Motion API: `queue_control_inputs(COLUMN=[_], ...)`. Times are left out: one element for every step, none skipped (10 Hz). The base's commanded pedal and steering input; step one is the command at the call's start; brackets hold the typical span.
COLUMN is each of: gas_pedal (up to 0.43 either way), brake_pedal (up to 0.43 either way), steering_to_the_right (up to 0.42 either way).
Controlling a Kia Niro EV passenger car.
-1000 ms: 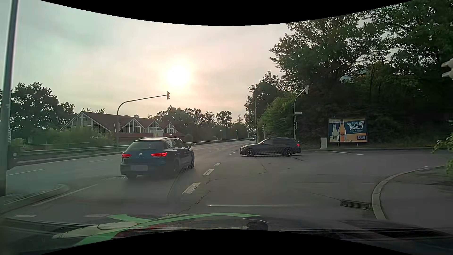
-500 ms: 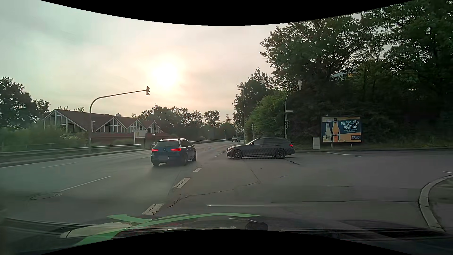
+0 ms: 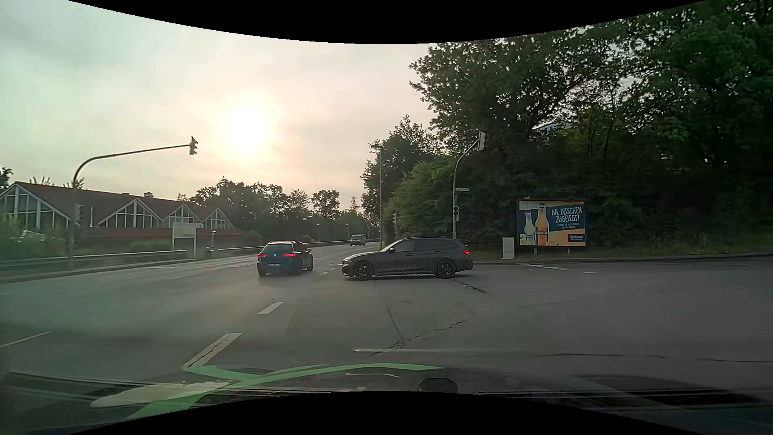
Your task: Follow the waypoints while adhering to traffic rules and regulations
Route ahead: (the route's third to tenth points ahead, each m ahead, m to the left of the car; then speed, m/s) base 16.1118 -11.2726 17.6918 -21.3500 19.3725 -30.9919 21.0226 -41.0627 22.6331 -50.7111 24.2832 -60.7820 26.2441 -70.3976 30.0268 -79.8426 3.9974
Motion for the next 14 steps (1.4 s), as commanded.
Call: queue_control_inputs(gas_pedal=[0.079,0.087,0.087,0.098,0.11,0.118,0.118,0.118,0.118,0.118,0.118,0.118,0.118,0.118], brake_pedal=[0.0,0.0,0.0,0.0,0.0,0.0,0.0,0.0,0.0,0.0,0.0,0.0,0.0,0.0], steering_to_the_right=[0.267,0.267,0.27,0.274,0.284,0.298,0.309,0.317,0.325,0.336,0.349,0.36,0.375,0.391])
